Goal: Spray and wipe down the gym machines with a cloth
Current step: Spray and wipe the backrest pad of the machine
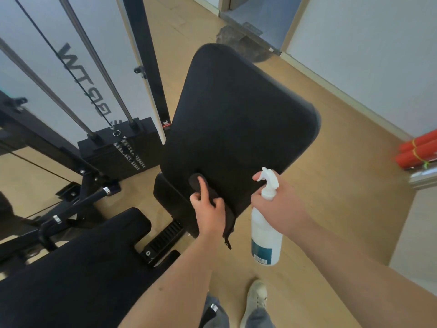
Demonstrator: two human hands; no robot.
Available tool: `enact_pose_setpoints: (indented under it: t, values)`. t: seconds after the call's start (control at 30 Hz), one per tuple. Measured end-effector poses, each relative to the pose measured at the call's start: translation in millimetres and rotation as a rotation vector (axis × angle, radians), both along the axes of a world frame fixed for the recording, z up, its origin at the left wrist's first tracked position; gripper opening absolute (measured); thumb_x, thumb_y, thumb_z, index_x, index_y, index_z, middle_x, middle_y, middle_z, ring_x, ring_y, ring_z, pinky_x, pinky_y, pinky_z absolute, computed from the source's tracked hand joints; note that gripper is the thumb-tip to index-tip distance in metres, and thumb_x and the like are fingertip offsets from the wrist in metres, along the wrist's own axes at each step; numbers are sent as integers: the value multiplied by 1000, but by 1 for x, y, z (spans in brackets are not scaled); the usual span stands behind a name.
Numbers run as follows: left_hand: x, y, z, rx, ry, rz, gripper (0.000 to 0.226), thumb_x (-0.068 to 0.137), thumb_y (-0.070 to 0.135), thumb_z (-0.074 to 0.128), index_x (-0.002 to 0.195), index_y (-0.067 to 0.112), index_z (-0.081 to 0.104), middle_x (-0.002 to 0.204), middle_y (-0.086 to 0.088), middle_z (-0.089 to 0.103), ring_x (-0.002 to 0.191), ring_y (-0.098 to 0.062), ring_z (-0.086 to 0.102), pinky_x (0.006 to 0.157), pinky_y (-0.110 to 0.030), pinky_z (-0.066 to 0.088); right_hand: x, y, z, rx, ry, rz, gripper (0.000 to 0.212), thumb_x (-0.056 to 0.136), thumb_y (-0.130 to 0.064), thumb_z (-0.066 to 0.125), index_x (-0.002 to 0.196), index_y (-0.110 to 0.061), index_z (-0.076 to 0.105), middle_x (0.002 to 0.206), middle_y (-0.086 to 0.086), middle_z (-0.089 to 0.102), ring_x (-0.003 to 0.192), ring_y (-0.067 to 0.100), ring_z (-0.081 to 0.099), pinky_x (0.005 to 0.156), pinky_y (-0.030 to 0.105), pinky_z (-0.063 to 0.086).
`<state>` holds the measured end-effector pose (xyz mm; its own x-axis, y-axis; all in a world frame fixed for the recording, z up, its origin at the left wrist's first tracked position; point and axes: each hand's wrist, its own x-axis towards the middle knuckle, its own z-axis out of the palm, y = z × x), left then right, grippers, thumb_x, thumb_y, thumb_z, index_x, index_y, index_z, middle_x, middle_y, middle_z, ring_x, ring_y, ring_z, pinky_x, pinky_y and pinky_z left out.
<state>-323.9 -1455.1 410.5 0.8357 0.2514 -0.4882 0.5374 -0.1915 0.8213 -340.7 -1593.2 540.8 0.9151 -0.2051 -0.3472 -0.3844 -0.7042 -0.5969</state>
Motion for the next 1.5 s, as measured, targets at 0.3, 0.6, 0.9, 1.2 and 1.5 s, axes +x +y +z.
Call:
enact_pose_setpoints:
  t: [0.3, 0.6, 0.9, 1.2, 1.5]
  values:
    - [-16, 8, -22, 45, 373, 23, 76, 106, 13, 42, 164, 33, -4, 151, -17, 29, 103, -30, 56, 98, -46, 46, -14, -7, -10, 8, 40, -24, 25, 93, -29, 62, 113, -38, 51, 81, -6, 61, 78, 22, 64, 71, 33, 62]
    - [-8, -31, 60, 9, -221, -288, 81, 102, 9, 52, 163, 37, 6, 124, 6, 32, 103, -7, 53, 98, -20, 47, -8, -23, 5, 36, -40, -24, 28, 89, -26, 62, 108, -43, 50, 78, -7, 63, 75, 18, 64, 71, 36, 61]
    - [-13, -30, 40, 144, -195, -339, 84, 102, 11, 55, 162, 43, 6, 124, 9, 27, 101, -6, 51, 102, -18, 42, -11, -31, 1, 60, -54, -12, 30, 90, -29, 60, 113, -44, 50, 81, -5, 69, 78, 19, 66, 71, 37, 60]
    - [-27, -16, 6, -25, 347, 22, 87, 105, 16, 45, 157, 51, -16, 145, -13, 30, 85, -19, 52, 99, -44, 50, -18, -31, -12, 80, -20, 19, 28, 93, -30, 63, 116, -40, 51, 85, -7, 66, 78, 17, 66, 62, 20, 55]
    - [-17, -56, 67, -105, 49, -6, 86, 103, 5, 50, 159, 52, 4, 131, 10, 33, 113, -13, 51, 110, -44, 49, -19, -42, -14, 105, -43, -42, 25, 91, -29, 63, 112, -39, 53, 85, -7, 66, 78, 16, 65, 62, 20, 53]
